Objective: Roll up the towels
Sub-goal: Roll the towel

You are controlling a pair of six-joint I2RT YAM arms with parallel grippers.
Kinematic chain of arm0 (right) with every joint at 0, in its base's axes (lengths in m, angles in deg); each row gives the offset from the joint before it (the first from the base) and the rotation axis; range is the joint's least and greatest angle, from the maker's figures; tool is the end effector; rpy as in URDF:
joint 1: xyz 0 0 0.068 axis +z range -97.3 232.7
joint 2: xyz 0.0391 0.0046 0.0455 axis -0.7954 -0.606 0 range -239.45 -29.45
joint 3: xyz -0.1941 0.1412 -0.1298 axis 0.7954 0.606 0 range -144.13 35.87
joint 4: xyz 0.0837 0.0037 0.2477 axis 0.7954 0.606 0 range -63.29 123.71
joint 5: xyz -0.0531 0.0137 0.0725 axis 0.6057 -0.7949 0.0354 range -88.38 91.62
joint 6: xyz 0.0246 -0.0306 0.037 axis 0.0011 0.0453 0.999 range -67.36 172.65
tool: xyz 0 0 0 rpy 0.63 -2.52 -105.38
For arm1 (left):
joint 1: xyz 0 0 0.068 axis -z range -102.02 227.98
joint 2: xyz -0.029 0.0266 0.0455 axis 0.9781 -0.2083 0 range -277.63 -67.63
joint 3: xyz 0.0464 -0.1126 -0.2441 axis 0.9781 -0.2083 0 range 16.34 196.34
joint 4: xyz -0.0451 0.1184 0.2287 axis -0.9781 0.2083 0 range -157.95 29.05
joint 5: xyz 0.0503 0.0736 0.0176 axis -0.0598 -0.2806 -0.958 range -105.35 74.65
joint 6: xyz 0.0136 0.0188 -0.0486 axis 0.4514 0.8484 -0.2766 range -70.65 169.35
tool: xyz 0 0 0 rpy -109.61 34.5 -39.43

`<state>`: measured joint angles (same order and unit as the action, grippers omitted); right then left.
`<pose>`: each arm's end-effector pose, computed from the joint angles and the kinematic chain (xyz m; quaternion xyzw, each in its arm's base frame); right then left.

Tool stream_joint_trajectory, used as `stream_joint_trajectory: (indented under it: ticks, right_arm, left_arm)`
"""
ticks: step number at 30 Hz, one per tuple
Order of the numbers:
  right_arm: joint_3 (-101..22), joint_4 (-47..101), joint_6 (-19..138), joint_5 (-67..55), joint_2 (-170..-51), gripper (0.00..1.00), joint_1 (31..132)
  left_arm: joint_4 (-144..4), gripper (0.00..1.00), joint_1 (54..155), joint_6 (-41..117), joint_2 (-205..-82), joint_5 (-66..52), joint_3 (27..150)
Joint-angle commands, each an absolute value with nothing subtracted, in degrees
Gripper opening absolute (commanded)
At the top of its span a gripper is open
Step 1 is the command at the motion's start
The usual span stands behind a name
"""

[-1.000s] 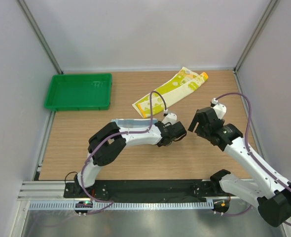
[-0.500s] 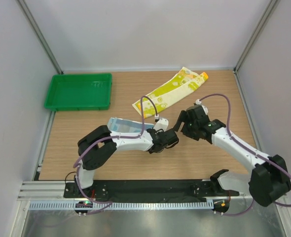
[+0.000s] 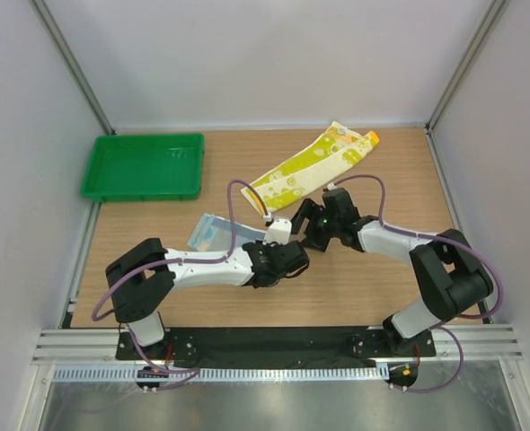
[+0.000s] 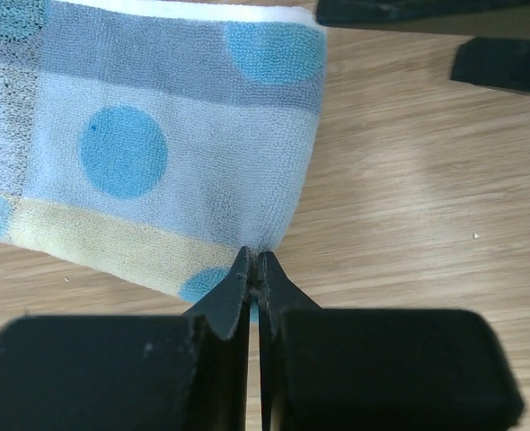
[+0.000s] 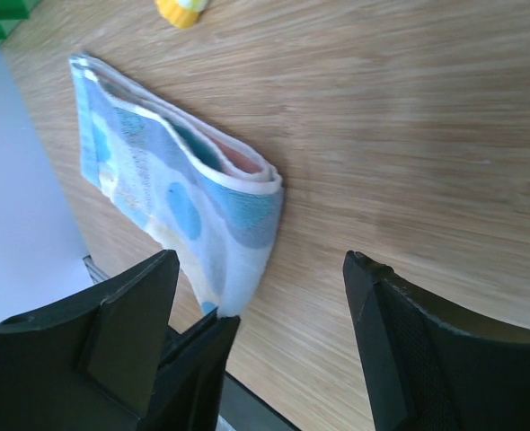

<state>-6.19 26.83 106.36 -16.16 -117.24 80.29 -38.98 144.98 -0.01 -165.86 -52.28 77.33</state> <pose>0.2600 0.1481 0.1664 0.1504 0.9050 0.3505 0.1883 0.1487 -0.2958 0.1806 0.0779 0.9272 -0.0027 0.3663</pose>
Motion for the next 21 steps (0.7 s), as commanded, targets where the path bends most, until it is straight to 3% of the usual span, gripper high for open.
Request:
stream_joint_trajectory:
  ticks: [1, 14, 19, 21]
  right_arm:
    - [-5.88, 19.94, 108.01, -19.73, -118.82, 0.81, 81.08]
    - [-6.4, 15.64, 109.42, -20.52, -126.12, 0.69, 82.58]
    - [-6.67, 13.97, 109.51, -20.61, -128.67, 0.58, 82.58]
    - [-7.19, 13.88, 109.42, -20.79, -129.55, 0.48, 82.67]
  left_arm:
    - [-42.55, 0.0, 145.12, -1.8, -163.69, -52.88, 77.16]
    - [-43.7, 0.0, 145.12, -3.38, -161.41, -51.65, 77.16]
    - [-44.05, 0.0, 145.12, -3.29, -159.74, -51.04, 76.64]
    - [-44.05, 0.0, 145.12, -3.29, -159.21, -51.04, 76.11]
